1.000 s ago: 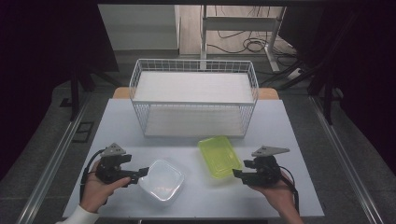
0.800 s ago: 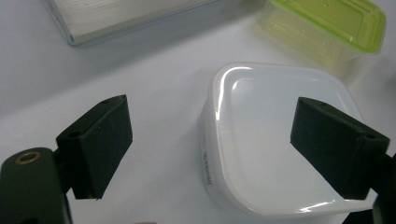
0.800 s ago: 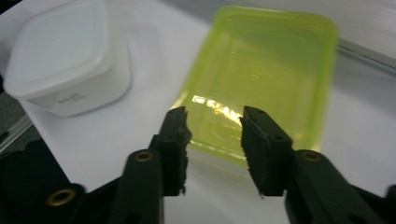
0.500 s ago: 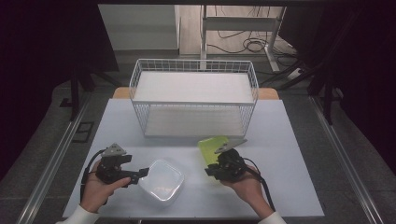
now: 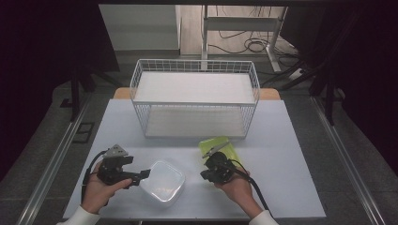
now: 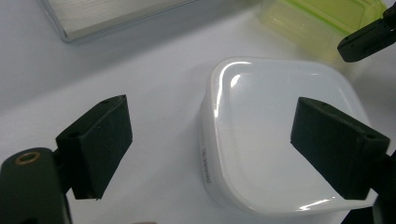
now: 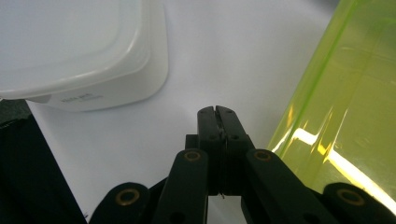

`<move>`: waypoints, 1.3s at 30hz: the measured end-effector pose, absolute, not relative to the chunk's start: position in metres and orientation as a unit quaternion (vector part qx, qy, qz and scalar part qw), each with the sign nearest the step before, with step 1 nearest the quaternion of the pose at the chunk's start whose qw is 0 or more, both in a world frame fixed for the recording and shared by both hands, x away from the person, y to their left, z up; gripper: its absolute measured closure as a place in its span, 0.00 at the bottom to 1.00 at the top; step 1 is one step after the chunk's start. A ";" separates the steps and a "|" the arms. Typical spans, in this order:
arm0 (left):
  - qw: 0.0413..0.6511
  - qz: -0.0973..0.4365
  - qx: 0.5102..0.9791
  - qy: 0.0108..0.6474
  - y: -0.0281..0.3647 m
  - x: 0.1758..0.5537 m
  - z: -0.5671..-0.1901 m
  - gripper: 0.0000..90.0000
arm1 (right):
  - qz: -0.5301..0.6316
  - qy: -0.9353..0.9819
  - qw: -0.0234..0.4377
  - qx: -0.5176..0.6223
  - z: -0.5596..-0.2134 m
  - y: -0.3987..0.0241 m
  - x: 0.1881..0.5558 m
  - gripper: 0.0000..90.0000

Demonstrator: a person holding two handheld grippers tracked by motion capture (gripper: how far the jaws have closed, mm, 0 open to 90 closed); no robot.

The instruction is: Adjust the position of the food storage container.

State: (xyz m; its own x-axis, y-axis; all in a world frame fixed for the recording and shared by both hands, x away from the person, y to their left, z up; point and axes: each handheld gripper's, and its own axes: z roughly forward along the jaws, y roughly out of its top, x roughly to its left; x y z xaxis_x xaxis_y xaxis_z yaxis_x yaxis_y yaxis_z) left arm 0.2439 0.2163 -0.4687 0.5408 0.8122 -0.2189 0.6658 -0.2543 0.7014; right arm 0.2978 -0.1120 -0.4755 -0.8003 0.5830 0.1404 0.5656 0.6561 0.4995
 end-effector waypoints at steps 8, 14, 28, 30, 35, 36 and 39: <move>0.390 0.095 0.787 0.468 0.216 0.243 -0.468 0.14 | 0.250 0.913 0.026 0.322 -0.480 -0.115 0.297 0.99; 0.390 0.094 0.787 0.468 0.217 0.244 -0.468 0.14 | 0.243 0.914 0.032 0.324 -0.477 -0.123 0.294 0.99; 0.390 0.094 0.791 0.462 0.215 0.244 -0.468 0.14 | 0.228 0.899 0.053 0.369 -0.476 -0.185 0.291 0.99; 0.390 0.093 0.791 0.463 0.215 0.244 -0.468 0.14 | 0.227 0.897 0.057 0.375 -0.475 -0.192 0.293 0.99; 0.390 0.093 0.790 0.463 0.215 0.244 -0.468 0.14 | 0.224 0.892 0.064 0.388 -0.475 -0.204 0.295 0.99; 0.390 0.094 0.790 0.463 0.215 0.244 -0.468 0.14 | 0.224 0.891 0.064 0.390 -0.475 -0.206 0.296 0.99; 0.389 0.093 0.791 0.463 0.215 0.244 -0.468 0.14 | 0.224 0.890 0.065 0.393 -0.475 -0.209 0.297 0.99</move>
